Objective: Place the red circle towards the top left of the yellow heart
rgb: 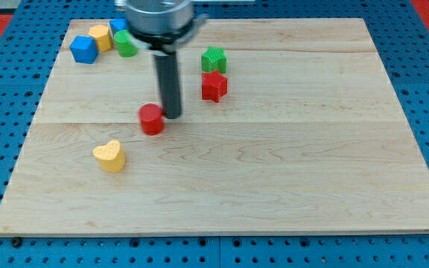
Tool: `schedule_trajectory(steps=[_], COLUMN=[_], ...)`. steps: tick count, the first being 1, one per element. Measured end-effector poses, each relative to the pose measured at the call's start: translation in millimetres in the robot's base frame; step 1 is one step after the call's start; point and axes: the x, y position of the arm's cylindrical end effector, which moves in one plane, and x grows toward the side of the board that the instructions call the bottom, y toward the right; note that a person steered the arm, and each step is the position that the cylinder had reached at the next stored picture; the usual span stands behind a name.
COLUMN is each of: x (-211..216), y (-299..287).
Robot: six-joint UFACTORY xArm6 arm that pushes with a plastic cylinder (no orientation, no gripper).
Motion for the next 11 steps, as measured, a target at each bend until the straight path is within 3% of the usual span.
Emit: schedule_trajectory(steps=[1, 2, 4, 5, 6, 7, 8, 9, 11], x=[-3.7, -9.1, 2.2, 8.1, 60.5, 84.3, 58.3, 30.8, 78.0], y=[-12.7, 19.9, -118.5, -145.7, -149.1, -118.1, -54.8, -73.5, -38.9])
